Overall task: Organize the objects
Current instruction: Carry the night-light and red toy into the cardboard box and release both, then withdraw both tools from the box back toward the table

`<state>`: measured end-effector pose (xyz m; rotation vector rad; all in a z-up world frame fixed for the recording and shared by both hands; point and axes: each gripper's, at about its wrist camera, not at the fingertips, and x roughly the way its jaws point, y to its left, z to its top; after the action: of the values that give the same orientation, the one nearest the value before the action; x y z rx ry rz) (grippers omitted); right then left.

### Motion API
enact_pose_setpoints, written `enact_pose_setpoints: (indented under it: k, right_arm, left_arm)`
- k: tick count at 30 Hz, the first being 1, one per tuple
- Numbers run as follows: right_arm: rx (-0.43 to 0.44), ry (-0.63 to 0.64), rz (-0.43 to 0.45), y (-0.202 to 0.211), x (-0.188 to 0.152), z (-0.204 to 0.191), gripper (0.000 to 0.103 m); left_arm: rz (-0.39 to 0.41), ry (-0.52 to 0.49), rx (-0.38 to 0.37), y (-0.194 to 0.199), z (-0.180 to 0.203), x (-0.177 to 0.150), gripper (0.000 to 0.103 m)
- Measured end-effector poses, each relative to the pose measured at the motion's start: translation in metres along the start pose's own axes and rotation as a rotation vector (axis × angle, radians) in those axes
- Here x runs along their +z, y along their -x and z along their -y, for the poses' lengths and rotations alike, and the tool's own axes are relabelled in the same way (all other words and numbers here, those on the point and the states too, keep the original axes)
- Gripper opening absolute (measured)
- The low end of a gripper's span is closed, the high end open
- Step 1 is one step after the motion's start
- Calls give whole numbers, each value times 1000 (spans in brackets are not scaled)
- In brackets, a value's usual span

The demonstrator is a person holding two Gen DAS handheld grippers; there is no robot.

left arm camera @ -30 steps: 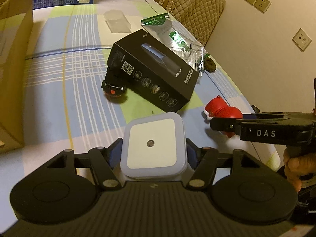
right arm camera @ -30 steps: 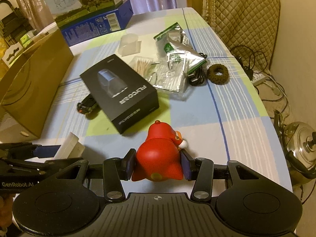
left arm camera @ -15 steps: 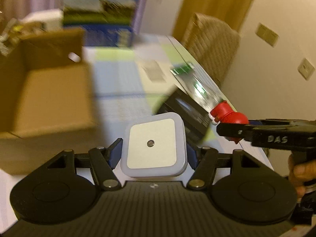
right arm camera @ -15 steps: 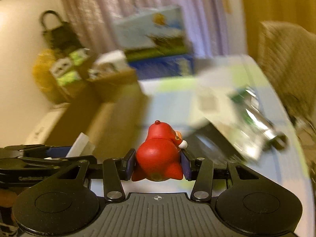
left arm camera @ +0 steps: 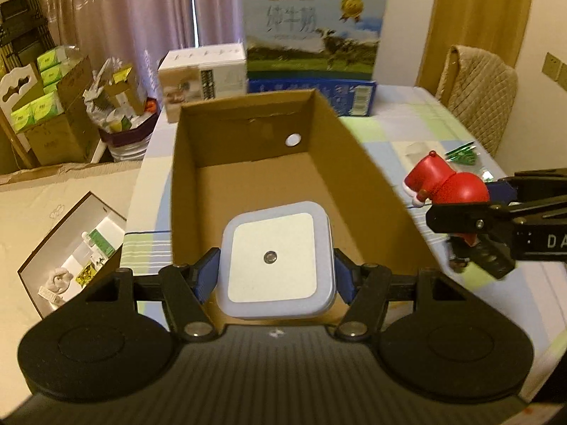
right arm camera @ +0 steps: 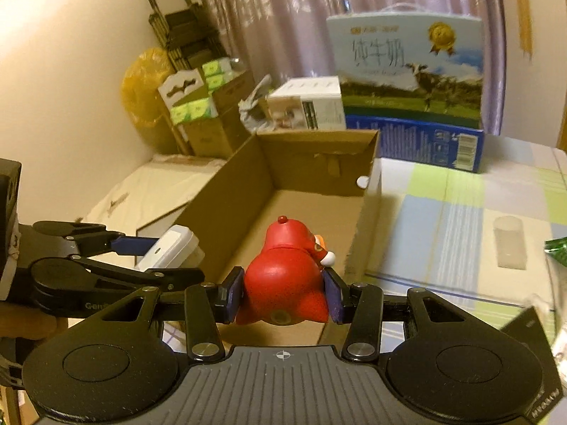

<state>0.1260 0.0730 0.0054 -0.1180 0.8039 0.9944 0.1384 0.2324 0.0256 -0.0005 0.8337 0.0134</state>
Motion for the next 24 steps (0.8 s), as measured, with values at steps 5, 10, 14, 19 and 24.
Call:
enact_pose_setpoints:
  k: [5,10,14,19,24]
  right_arm:
    - [11,8,-22,-18,0,1,44]
    - [17,-27,-16,-27,3,6,45]
    - [20,-52,16,-19,9,8,54]
    - [-4,-93,72,16,6,13,56]
    - [-76,-125,110,65,-23,23,58]
  left_arm:
    - [-23,-5,-9,-22,-7,-5,61]
    - [9,21,2,-23,-16,-5,70]
    - [42,54,8,-12,-24,-4,73]
    - [60,69,20,7,-22,-5,75]
    - [85,93,24,31,-8,-13,76]
